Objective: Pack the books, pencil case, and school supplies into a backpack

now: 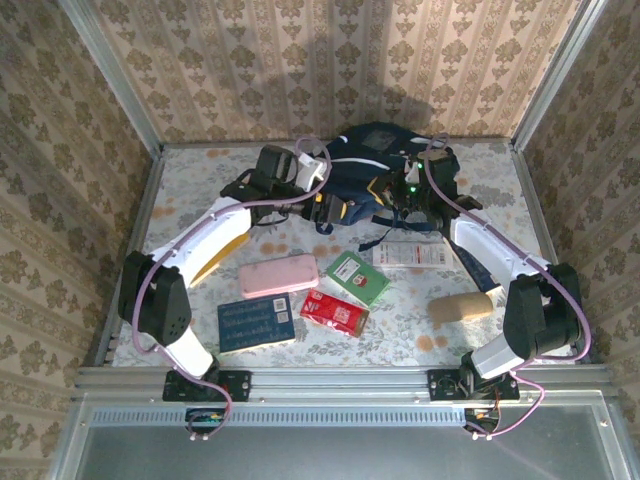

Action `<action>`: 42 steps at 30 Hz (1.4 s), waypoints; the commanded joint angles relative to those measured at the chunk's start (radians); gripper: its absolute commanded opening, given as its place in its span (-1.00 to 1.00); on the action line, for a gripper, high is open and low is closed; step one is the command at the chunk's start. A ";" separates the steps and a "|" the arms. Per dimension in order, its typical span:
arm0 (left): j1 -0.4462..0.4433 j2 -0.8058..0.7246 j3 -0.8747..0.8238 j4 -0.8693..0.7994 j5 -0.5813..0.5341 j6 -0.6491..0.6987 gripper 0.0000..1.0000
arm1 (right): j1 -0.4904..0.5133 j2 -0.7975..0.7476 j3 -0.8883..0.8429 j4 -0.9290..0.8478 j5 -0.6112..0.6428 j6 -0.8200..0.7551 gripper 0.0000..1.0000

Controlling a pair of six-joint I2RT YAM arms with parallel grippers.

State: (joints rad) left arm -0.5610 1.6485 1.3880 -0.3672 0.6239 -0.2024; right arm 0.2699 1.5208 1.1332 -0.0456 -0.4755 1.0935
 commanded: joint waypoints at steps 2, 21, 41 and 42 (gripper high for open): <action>0.006 0.001 0.066 -0.052 -0.035 0.092 0.38 | 0.018 -0.017 0.069 0.091 -0.134 -0.052 -1.00; -0.064 0.101 0.121 -0.078 0.000 0.123 0.32 | 0.033 0.010 0.089 0.117 -0.157 -0.026 -1.00; -0.086 0.059 0.095 -0.093 -0.247 0.152 -0.95 | 0.041 -0.017 0.073 0.100 -0.148 -0.050 -1.00; -0.083 0.052 0.088 -0.092 -0.258 0.154 -0.98 | 0.041 -0.019 0.074 0.091 -0.145 -0.058 -1.00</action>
State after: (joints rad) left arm -0.6495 1.7435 1.4796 -0.4606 0.4282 -0.0517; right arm 0.2829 1.5471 1.1526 -0.0509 -0.5091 1.0863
